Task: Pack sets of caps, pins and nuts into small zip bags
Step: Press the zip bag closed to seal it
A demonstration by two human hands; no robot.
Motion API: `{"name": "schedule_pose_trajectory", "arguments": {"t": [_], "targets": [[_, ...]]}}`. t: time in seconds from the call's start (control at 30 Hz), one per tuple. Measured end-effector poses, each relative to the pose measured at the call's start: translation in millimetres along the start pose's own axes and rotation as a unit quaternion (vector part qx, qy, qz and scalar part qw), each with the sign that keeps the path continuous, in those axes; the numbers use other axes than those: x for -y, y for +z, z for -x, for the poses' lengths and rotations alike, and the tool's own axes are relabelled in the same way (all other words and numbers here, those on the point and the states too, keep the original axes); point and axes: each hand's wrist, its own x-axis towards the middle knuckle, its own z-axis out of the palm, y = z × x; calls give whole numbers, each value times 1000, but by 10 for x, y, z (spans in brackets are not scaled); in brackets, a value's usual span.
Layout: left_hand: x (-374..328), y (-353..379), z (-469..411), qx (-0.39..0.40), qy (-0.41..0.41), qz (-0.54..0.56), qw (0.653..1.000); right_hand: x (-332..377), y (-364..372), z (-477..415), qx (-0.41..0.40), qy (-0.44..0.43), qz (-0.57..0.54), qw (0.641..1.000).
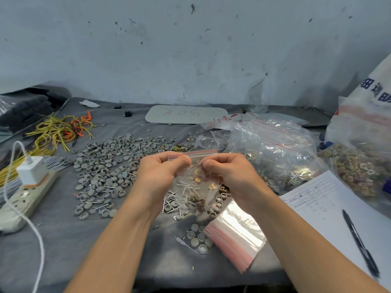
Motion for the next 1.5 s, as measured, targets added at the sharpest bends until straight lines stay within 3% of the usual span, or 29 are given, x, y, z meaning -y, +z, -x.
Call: {"name": "schedule_pose_trajectory", "arguments": {"t": [0.3,0.57,0.83,1.0,1.23,1.37,1.5], "targets": [[-31,329,55,-8,10,-5,1000,38,-251,130,-20,-16,-10,1000],[10,691,122,60,2,-39,997,22,-563,234,-60,-22,-40,997],[86,796,150,91,24,-76,993,-31,-633,280,-81,-52,20,995],[87,762,143,118,-10,-74,990,-21,-681,307,-73,-58,29,995],[101,788,159,58,-33,-49,997,-21,-712,312,-85,-58,26,994],[113,792,128,63,-42,-9,997,20,-749,286,-103,-60,11,993],[158,799,82,48,-32,-38,998,26,-815,303,-107,-57,15,993]]}}
